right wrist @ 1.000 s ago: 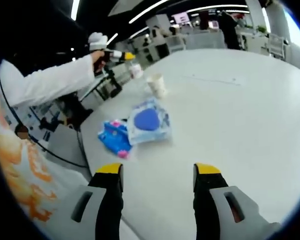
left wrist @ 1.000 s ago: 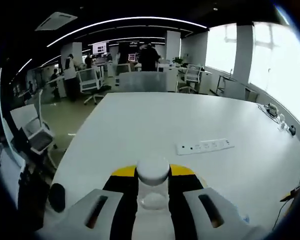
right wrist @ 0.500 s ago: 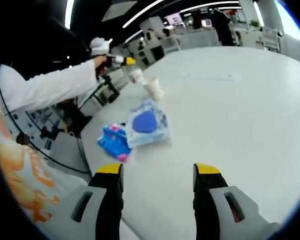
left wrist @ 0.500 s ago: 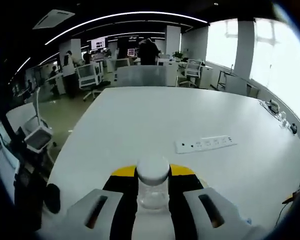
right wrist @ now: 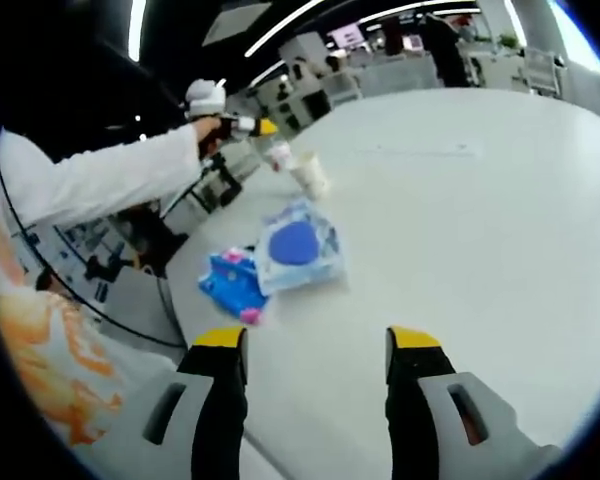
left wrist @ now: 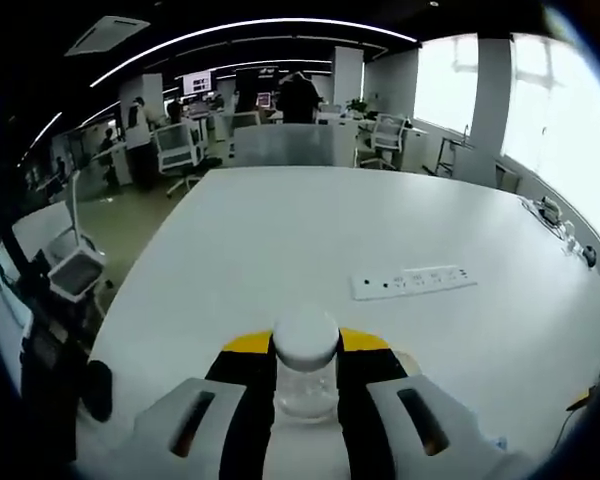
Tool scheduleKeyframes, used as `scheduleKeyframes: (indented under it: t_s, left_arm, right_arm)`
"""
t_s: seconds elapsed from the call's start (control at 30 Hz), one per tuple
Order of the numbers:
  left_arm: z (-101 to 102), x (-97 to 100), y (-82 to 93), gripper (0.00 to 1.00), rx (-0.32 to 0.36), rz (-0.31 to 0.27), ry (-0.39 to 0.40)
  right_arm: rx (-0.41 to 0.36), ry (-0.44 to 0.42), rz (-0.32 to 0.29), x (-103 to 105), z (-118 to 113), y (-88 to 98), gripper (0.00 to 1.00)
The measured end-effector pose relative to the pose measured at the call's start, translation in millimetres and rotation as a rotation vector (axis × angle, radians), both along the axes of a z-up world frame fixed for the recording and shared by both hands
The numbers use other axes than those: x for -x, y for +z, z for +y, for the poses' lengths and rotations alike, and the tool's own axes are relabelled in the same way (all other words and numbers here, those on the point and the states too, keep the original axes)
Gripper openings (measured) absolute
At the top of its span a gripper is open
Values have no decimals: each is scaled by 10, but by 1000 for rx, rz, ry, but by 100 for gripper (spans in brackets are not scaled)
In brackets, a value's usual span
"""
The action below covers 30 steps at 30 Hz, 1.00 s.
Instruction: Arrange the tabletop items into an orderly group along one side of the table until the central work area is clear of visible clutter.
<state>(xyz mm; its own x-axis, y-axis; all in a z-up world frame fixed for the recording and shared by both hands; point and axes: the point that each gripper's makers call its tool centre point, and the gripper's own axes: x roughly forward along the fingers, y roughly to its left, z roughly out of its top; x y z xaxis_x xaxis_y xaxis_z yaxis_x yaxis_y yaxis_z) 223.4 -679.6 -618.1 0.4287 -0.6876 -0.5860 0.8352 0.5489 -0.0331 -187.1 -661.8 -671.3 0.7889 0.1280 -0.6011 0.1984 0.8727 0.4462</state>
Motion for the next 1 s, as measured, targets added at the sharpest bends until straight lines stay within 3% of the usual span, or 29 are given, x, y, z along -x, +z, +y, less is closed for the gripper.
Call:
scheduleKeyframes:
  t_s: [0.23,0.4,0.6,1.0]
  left_arm:
    - [29,22,18,21,21,-8,25]
    - [-8,95,21,21,15,-40,-16]
    - [26,86,9,22,38,-13,17]
    - [37,72,-35,22,27,-22,36]
  right_arm:
    - [-14,-16,-7,-11,-51,4,54]
    - [-17,7,-10,-40,22,13,54]
    - [-16,22,-14,-38,57,20,54]
    - [-12,25,-23,-16,70,39,53]
